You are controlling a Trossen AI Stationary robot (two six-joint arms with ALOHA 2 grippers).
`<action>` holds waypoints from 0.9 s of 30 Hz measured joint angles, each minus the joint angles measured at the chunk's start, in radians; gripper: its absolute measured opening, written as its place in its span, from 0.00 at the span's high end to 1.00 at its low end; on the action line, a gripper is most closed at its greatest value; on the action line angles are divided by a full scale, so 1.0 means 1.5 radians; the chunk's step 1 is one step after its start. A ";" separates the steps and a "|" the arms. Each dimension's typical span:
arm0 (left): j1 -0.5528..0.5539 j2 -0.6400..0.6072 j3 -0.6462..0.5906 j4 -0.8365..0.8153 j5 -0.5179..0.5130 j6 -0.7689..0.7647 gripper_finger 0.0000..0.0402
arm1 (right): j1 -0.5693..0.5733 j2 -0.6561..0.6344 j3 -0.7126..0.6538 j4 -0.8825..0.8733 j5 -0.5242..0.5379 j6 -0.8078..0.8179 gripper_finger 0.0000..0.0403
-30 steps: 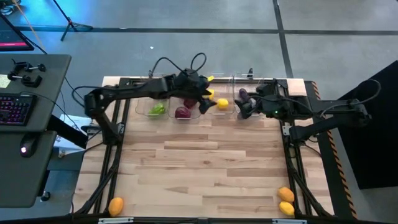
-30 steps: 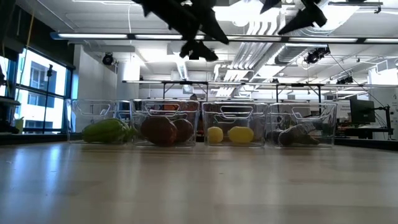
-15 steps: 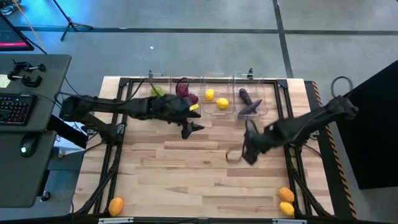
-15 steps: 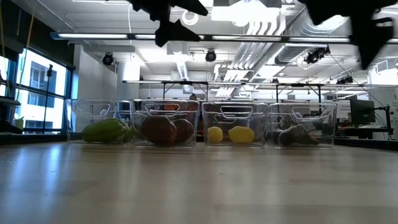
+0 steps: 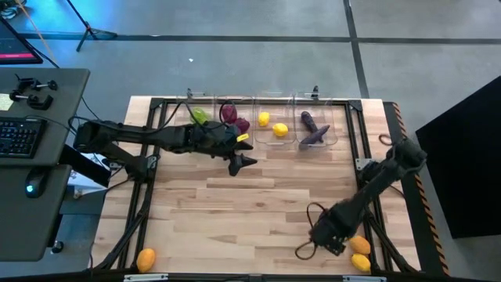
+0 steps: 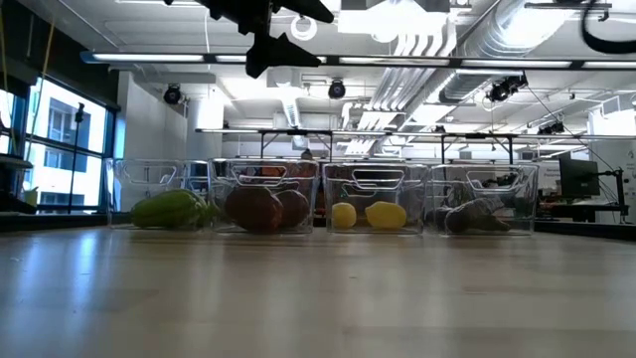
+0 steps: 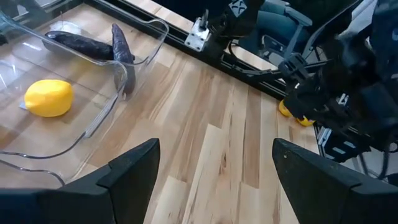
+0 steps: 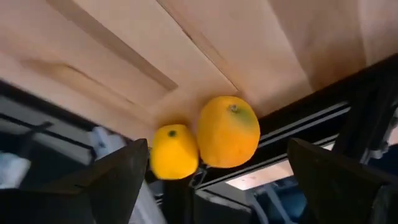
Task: Sort produce into baskets
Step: Put the yellow lemon into the middle right transparent bin
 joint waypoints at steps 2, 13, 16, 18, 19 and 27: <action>0.000 0.000 0.000 -0.001 0.000 0.000 0.26 | 0.016 0.024 0.000 0.000 -0.014 0.004 0.07; 0.000 0.000 0.000 -0.001 0.003 0.000 0.26 | 0.053 0.086 -0.064 0.089 -0.086 0.048 0.07; 0.000 0.000 0.000 -0.002 0.005 -0.006 0.26 | 0.053 0.086 -0.091 0.103 -0.087 0.059 0.07; 0.000 0.000 0.000 -0.002 0.006 -0.012 0.26 | 0.051 0.086 -0.096 0.110 -0.086 0.059 0.07; 0.000 0.000 0.000 -0.002 0.006 -0.015 0.26 | 0.051 0.086 -0.097 0.116 -0.086 0.054 0.08; 0.000 0.000 0.000 -0.001 0.006 -0.017 0.26 | 0.051 0.086 -0.097 0.148 -0.097 0.032 0.23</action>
